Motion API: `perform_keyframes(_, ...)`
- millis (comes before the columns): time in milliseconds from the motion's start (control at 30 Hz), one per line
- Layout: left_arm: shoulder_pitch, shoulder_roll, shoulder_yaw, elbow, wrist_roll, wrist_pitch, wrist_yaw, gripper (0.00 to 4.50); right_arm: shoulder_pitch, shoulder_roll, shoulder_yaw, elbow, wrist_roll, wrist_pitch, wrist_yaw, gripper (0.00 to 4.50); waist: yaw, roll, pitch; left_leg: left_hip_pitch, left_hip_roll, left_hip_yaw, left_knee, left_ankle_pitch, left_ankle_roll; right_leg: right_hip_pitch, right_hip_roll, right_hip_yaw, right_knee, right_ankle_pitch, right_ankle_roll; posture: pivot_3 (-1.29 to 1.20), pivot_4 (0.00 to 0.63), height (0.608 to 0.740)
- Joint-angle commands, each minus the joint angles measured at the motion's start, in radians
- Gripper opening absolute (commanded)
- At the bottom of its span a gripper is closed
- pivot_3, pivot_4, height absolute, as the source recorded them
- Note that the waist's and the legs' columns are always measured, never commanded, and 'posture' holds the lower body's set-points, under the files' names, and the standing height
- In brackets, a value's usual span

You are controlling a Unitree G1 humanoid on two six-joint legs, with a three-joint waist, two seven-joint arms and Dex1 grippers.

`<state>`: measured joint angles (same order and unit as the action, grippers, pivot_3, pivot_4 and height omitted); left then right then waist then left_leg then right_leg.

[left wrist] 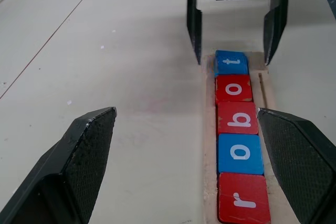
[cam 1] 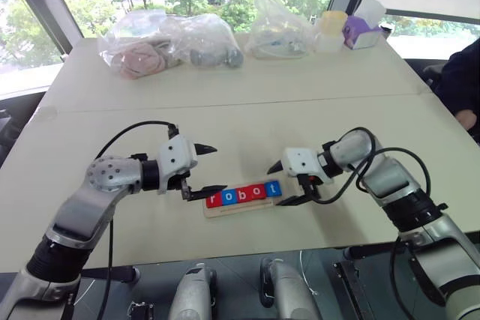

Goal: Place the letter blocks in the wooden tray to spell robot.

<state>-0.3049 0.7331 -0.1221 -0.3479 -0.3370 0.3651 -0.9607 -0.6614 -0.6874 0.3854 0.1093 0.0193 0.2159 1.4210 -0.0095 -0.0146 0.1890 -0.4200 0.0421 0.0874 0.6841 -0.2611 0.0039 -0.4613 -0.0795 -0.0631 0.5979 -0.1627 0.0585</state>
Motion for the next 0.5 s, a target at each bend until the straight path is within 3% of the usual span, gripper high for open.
perform_keyframes(33, -0.005, -0.005, 0.017, -0.03, -0.006, -0.006, 0.002, 4.5, -0.04, -0.005, -0.053, -0.052, 0.048, 0.041, 0.0, 4.17, 0.0, 0.0, 0.0, 0.0, 0.0, 0.0, 0.0, 0.0, 0.0, 0.0, 0.0, 0.0, 0.0, 0.0, 0.0, 0.0, 0.15, 0.74)
perform_keyframes(200, -0.01, -0.011, 0.014, -0.024, -0.003, -0.009, 0.0, 4.5, -0.064, 0.004, -0.089, -0.035, 0.064, 0.061, -0.045, 4.17, 0.0, 0.0, 0.0, 0.0, 0.0, 0.0, 0.0, 0.0, 0.0, 0.0, 0.0, 0.0, 0.0, 0.0, 0.0, 0.0, 0.15, 0.74)
perform_keyframes(333, -0.014, -0.015, 0.01, -0.02, -0.001, -0.011, -0.002, 4.5, -0.065, 0.018, -0.1, 0.062, 0.0, -0.047, -0.156, 4.17, 0.0, 0.0, 0.0, 0.0, 0.0, 0.0, 0.0, 0.0, 0.0, 0.0, 0.0, 0.0, 0.0, 0.0, 0.0, 0.0, 0.15, 0.74)
perform_keyframes(500, -0.016, -0.017, 0.01, -0.019, -0.001, -0.012, -0.005, 4.5, -0.042, 0.025, -0.097, 0.102, -0.018, -0.109, -0.195, 4.17, -0.001, 0.0, 0.0, 0.0, 0.0, 0.0, 0.0, 0.0, 0.0, 0.0, 0.0, 0.0, 0.0, 0.0, 0.0, 0.0, 0.15, 0.74)
